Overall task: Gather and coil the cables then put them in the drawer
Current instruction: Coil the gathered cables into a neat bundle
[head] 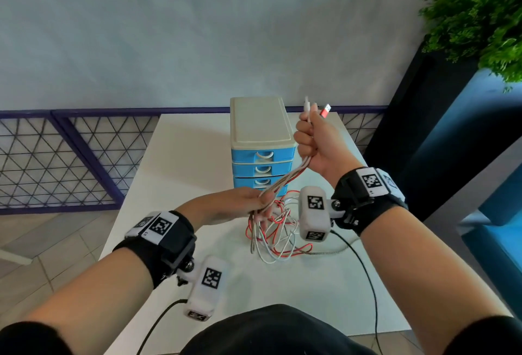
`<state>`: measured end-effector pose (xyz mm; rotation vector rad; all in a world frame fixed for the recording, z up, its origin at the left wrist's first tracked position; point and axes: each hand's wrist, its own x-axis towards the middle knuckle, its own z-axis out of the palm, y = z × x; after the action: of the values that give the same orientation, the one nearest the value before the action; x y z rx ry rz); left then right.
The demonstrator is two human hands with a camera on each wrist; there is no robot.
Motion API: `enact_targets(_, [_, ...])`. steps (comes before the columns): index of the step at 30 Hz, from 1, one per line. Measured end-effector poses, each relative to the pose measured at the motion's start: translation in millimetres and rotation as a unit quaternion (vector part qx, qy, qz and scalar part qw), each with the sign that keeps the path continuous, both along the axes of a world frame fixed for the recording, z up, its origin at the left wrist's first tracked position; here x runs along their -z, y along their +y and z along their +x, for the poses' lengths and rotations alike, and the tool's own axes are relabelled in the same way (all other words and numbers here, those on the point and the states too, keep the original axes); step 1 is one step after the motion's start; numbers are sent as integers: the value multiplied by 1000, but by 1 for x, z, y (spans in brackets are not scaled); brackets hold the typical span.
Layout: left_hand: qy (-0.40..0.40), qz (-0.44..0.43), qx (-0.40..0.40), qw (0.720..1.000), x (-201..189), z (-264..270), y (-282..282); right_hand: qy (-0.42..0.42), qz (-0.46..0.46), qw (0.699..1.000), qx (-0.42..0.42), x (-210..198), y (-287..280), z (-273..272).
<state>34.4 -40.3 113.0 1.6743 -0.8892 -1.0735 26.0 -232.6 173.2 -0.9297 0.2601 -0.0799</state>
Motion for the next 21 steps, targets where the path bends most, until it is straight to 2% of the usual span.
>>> enact_targets(5, [1, -16, -61, 998, 1, 3, 3, 26, -21, 999, 3, 1, -8, -7])
enact_targets(8, [-98, 25, -74, 992, -2, 7, 2, 44, -62, 996, -44, -2, -4, -13])
enact_targets(11, [-224, 101, -94, 965, -4, 15, 1, 57, -119, 987, -95, -2, -3, -18])
enact_targets(15, [-416, 196, -61, 886, -16, 15, -3, 77, -192, 969, -132, 3, 2, -18])
enact_targets(17, [-445, 206, -63, 869, -19, 18, -4, 78, -218, 964, -133, 7, 7, -18])
enact_targets(21, [-439, 207, -69, 872, -20, 27, -3, 77, -320, 934, -142, 15, 18, -17])
